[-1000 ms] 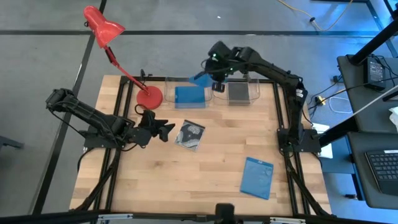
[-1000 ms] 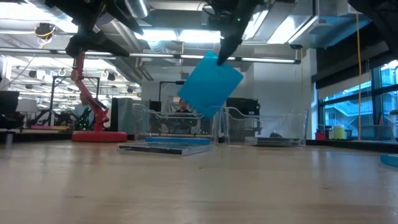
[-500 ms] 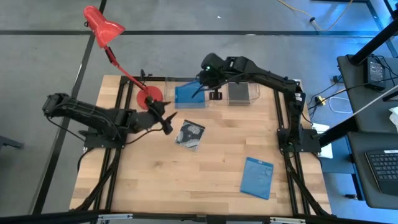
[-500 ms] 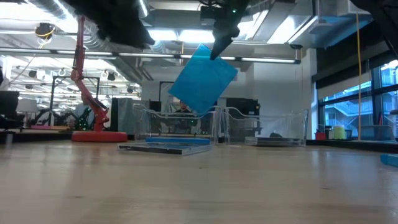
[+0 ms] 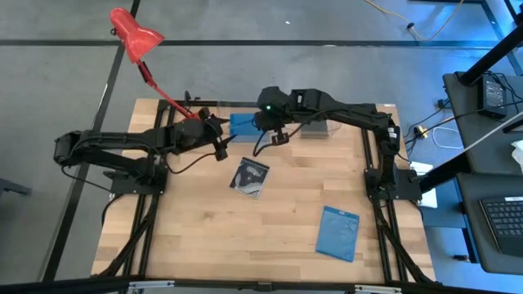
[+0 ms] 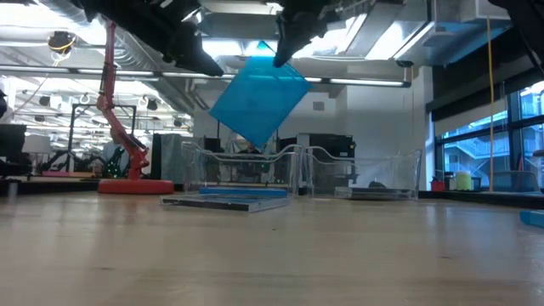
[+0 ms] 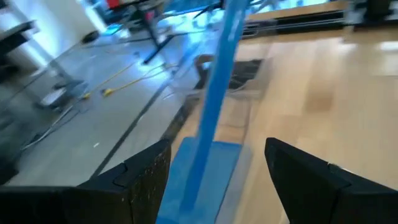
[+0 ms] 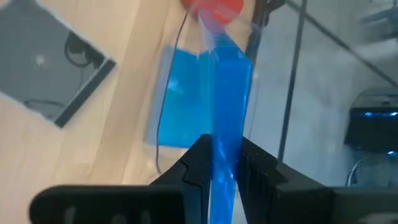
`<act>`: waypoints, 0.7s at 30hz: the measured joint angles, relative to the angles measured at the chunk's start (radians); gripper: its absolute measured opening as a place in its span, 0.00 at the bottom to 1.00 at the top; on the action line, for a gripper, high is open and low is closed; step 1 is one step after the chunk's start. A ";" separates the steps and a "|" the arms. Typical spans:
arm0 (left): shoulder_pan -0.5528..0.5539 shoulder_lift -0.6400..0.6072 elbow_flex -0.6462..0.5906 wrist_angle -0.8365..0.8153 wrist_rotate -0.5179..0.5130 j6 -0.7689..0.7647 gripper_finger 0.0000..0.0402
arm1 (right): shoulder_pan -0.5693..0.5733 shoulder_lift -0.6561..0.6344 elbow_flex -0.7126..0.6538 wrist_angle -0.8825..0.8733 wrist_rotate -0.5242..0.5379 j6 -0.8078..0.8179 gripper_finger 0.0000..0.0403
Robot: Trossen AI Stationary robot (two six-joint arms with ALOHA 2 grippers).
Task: Pick & place jewel cases by type
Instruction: Put the left blue cd case into the left transparent bin
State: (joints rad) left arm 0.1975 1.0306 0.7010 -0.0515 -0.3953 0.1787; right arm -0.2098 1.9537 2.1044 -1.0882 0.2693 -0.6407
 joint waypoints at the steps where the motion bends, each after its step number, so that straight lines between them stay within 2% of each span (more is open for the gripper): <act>1: 0.011 0.000 0.000 0.005 0.040 0.015 0.65 | 0.004 0.000 0.000 0.016 0.001 0.000 0.16; 3: 0.022 0.008 0.000 0.012 0.062 0.026 0.65 | 0.012 0.000 0.000 0.051 -0.005 0.001 0.16; 7: 0.024 0.017 0.000 -0.011 -0.036 0.038 0.62 | 0.029 -0.001 0.000 0.069 -0.038 0.003 0.16; 11: 0.022 0.017 0.000 -0.008 -0.028 0.047 0.56 | 0.047 -0.001 0.000 0.070 -0.042 0.006 0.16; 16: 0.020 0.017 0.000 -0.010 0.020 0.029 0.42 | 0.066 -0.001 0.000 0.109 -0.044 0.007 0.16; 21: 0.020 0.017 0.000 -0.010 0.075 0.026 0.22 | 0.066 -0.001 0.000 0.119 -0.049 0.007 0.16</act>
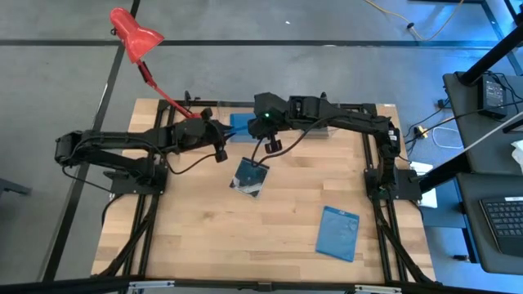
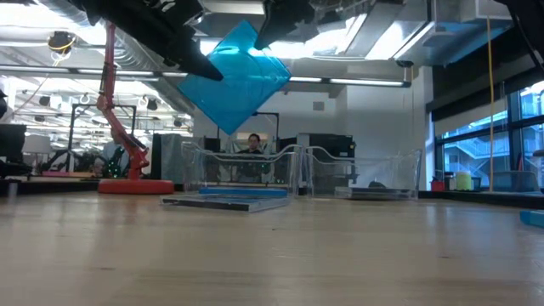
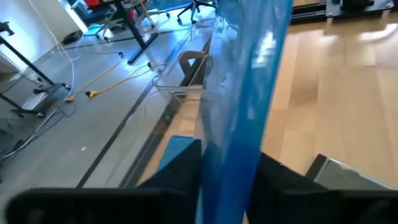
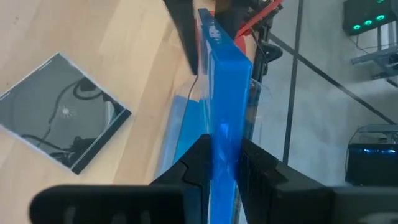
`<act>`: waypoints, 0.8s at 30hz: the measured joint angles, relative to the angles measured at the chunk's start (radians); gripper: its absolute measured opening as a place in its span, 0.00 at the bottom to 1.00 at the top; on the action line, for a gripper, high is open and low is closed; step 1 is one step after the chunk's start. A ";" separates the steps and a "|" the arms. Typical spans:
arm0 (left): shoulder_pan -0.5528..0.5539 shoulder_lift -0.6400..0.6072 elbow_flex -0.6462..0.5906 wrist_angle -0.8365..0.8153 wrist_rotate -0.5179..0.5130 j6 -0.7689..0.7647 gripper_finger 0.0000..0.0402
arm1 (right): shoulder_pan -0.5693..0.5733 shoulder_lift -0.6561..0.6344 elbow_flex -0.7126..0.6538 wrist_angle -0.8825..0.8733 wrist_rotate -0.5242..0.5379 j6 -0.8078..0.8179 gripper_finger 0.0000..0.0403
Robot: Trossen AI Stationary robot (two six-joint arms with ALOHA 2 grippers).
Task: Pick & place jewel cases by type
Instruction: Put the left blue cd case into the left transparent bin
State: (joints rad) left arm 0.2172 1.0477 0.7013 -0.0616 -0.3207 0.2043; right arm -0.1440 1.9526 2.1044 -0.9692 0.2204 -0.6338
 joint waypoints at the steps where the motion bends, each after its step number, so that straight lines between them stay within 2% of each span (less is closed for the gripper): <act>1: 0.001 0.000 0.000 0.000 0.002 0.000 0.17 | 0.000 0.000 0.000 -0.001 0.000 0.000 0.16; 5: -0.001 0.000 0.000 -0.005 0.009 0.015 0.04 | 0.000 0.000 0.000 0.002 0.002 0.003 0.16; 8: 0.000 0.000 0.000 0.000 0.010 0.006 0.04 | 0.000 0.000 0.000 0.012 0.052 0.002 0.19; 10: 0.000 0.000 0.000 0.003 0.010 -0.028 0.06 | 0.001 0.000 0.000 0.015 0.084 0.003 0.25; 13: 0.001 -0.004 0.000 -0.003 0.013 -0.079 0.07 | 0.003 -0.003 0.010 -0.025 0.189 0.017 0.36; 16: 0.001 -0.027 -0.001 -0.010 0.059 -0.119 0.04 | 0.013 -0.018 0.040 -0.092 0.289 0.056 0.47; 18: -0.002 -0.050 -0.010 -0.015 0.095 -0.139 0.04 | 0.016 -0.050 0.053 -0.127 0.205 0.083 0.52; 22: 0.001 -0.119 -0.039 -0.001 0.108 -0.202 0.04 | -0.006 -0.142 0.055 -0.145 -0.098 0.172 0.57; 24: 0.001 -0.150 -0.061 0.056 0.109 -0.231 0.05 | -0.022 -0.186 0.054 -0.138 -0.145 0.244 0.58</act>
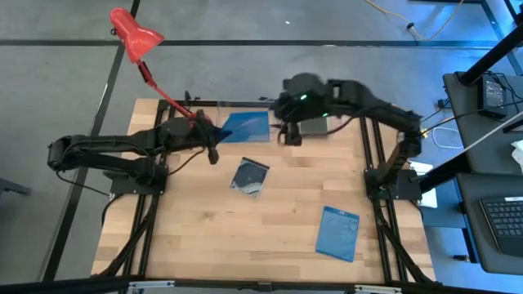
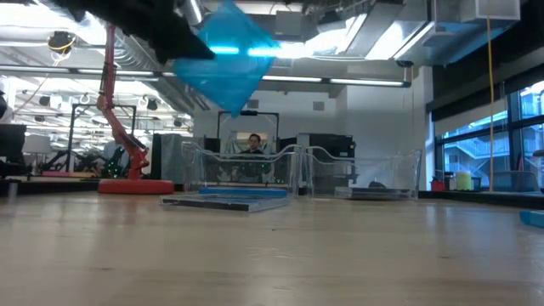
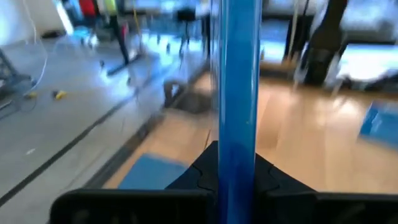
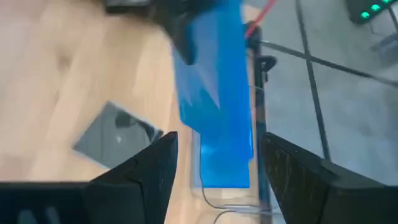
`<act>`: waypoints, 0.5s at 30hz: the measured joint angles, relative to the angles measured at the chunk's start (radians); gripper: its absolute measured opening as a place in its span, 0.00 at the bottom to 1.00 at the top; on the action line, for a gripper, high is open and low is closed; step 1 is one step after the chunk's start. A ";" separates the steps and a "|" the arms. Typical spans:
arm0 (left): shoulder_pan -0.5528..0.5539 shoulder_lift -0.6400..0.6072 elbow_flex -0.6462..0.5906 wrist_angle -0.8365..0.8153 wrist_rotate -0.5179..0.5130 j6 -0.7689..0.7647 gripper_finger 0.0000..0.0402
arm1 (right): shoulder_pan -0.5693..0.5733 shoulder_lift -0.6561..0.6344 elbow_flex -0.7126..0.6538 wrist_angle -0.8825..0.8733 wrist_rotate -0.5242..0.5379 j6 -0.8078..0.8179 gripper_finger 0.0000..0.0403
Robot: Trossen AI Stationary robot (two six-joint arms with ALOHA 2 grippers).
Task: Pick & place jewel cases by type
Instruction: Put the left blue cd case into the left transparent bin
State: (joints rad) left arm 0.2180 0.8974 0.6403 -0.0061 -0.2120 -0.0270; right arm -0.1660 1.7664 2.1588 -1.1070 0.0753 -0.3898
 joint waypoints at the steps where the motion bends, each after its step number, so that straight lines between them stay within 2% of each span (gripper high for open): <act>1: 0.000 -0.015 -0.021 0.060 0.009 -0.011 0.05 | -0.005 -0.020 -0.009 0.009 -0.002 0.024 0.58; 5: 0.000 -0.047 -0.141 0.409 0.066 -0.041 0.04 | -0.012 -0.090 -0.086 0.103 -0.005 0.075 0.58; 8: 0.000 -0.037 -0.252 0.680 0.078 -0.096 0.04 | -0.011 -0.131 -0.195 0.223 -0.047 0.101 0.58; 11: 0.000 -0.019 -0.344 0.933 0.076 -0.149 0.05 | -0.012 -0.171 -0.328 0.391 -0.103 0.128 0.58; 15: 0.000 -0.005 -0.422 1.169 0.065 -0.170 0.05 | -0.007 -0.203 -0.505 0.700 -0.122 0.208 0.58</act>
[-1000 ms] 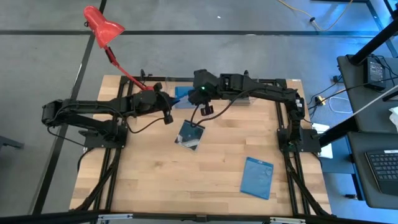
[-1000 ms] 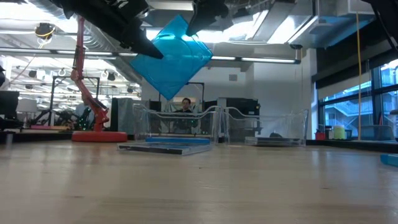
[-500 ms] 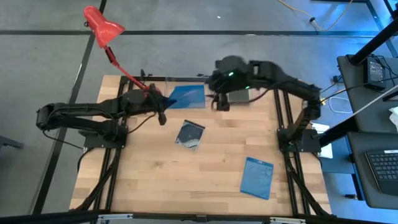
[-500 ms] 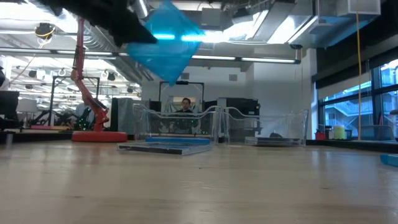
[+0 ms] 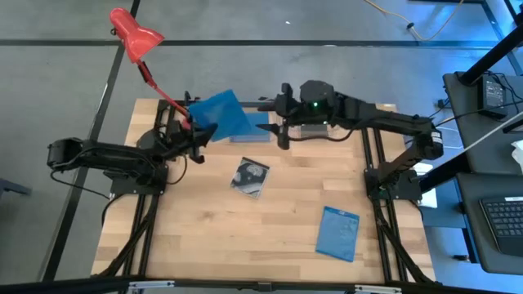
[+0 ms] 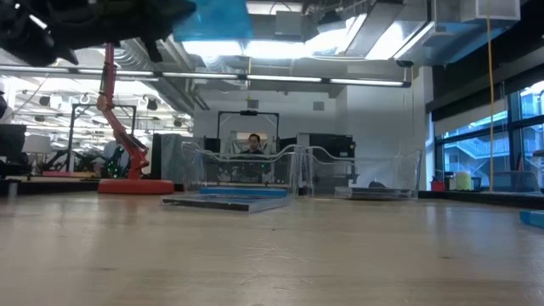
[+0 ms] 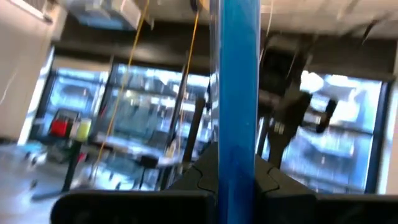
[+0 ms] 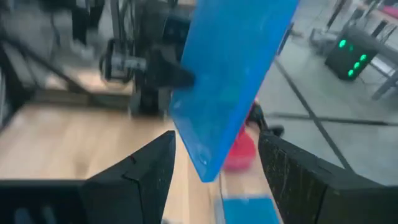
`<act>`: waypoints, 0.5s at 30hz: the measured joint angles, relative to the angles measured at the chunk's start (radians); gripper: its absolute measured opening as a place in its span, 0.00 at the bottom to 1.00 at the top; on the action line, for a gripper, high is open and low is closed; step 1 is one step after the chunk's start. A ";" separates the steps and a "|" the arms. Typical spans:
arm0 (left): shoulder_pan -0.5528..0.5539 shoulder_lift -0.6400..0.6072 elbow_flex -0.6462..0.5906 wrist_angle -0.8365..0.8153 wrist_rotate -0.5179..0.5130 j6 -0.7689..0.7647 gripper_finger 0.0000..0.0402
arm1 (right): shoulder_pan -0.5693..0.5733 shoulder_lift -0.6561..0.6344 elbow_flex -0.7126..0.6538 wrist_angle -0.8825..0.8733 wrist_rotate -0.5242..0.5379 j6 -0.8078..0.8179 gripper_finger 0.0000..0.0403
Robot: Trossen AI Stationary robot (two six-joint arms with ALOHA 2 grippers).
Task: Pick & place jewel cases by type
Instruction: Put the left blue cd case into the left transparent bin
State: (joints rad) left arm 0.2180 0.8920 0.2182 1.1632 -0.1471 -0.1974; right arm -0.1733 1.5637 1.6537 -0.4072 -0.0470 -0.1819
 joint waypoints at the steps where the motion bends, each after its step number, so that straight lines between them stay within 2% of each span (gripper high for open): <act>1: 0.000 0.000 -0.009 0.033 0.000 -0.001 0.04 | 0.000 -0.002 -0.037 0.067 0.000 0.028 0.58; 5: 0.000 0.000 -0.016 0.076 -0.023 -0.039 0.04 | 0.001 -0.002 -0.151 0.249 0.001 0.100 0.58; 7: -0.001 0.000 -0.016 0.071 -0.096 -0.119 0.05 | 0.001 -0.002 -0.180 0.298 0.033 0.125 0.58; 10: -0.028 0.013 -0.016 0.068 -0.188 -0.216 0.05 | 0.001 -0.005 -0.183 0.337 0.136 0.146 0.58; 13: -0.091 0.039 -0.016 0.069 -0.318 -0.227 0.04 | 0.000 -0.007 -0.149 0.339 0.221 0.147 0.58; 15: -0.151 0.074 -0.016 0.072 -0.439 -0.227 0.04 | 0.000 -0.016 -0.128 0.326 0.237 0.130 0.58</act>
State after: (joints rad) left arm 0.0673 0.9659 0.2020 1.2354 -0.5863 -0.4247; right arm -0.1734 1.5477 1.5258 -0.0811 0.1903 -0.0518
